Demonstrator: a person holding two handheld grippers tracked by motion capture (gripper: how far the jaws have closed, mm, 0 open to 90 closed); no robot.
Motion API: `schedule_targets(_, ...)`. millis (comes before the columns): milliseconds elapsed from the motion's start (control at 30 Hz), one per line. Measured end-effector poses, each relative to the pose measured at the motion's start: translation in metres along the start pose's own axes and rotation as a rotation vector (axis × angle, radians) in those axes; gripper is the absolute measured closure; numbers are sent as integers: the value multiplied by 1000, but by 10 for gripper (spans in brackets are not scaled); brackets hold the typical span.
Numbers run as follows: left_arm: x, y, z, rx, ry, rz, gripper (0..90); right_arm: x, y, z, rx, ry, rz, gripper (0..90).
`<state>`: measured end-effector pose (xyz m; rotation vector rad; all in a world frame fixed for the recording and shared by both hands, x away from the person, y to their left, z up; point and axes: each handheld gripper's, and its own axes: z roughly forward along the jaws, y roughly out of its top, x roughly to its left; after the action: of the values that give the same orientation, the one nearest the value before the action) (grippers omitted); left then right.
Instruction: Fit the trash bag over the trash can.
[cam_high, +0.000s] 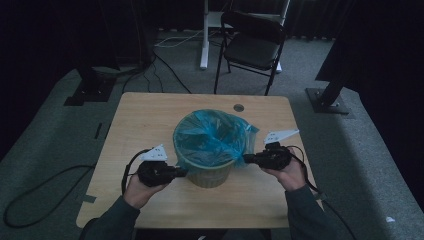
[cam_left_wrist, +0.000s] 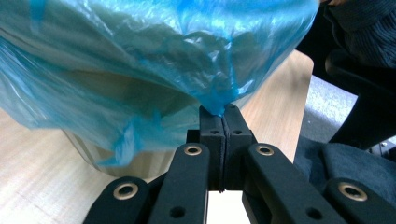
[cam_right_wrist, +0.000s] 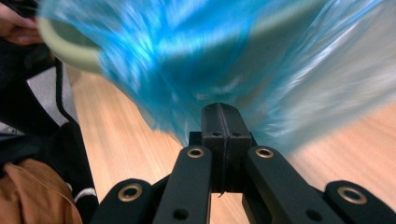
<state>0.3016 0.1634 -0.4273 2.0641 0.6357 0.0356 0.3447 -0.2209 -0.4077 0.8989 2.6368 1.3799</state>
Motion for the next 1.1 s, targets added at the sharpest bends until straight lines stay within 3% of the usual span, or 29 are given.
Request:
schedule_targets(133, -1, -7, 8, 35, 3, 1, 891, 0, -7, 11, 49, 5, 16, 900)
schedule_targets(300, -3, -8, 9, 35, 4, 8, 890, -5, -13, 17, 84, -25, 55, 900)
schedule_targets(367, -3, -8, 9, 33, 5, 10, 890, -6, -12, 10, 23, -38, 62, 896)
schedule_targets(400, -3, -8, 8, 31, 7, 7, 890, -5, -11, 4, -17, -33, 57, 819)
schedule_targets(533, -2, -8, 8, 29, 13, 6, 887, 8, -5, -16, -120, 5, -28, 640)
schedule_targets(633, -2, -8, 9, 29, 13, 8, 884, 19, -2, -21, -147, 52, -75, 576)
schedule_targets(700, -2, -8, 9, 25, 14, 5, 883, 24, -1, -19, -140, 56, -94, 547)
schedule_targets(767, -2, -7, 8, 22, 16, 5, 881, 27, 1, -14, -110, 23, -110, 570)
schedule_targets(900, -3, -7, 7, 8, 18, 5, 879, 26, 1, -8, -90, -18, -109, 895)
schedule_targets(1000, -3, -7, 7, 4, 18, 8, 878, 24, -1, -5, -70, 1, -92, 900)
schedule_targets(1100, -4, -8, 7, 6, 17, 10, 878, 24, -5, 4, -15, 32, -89, 900)
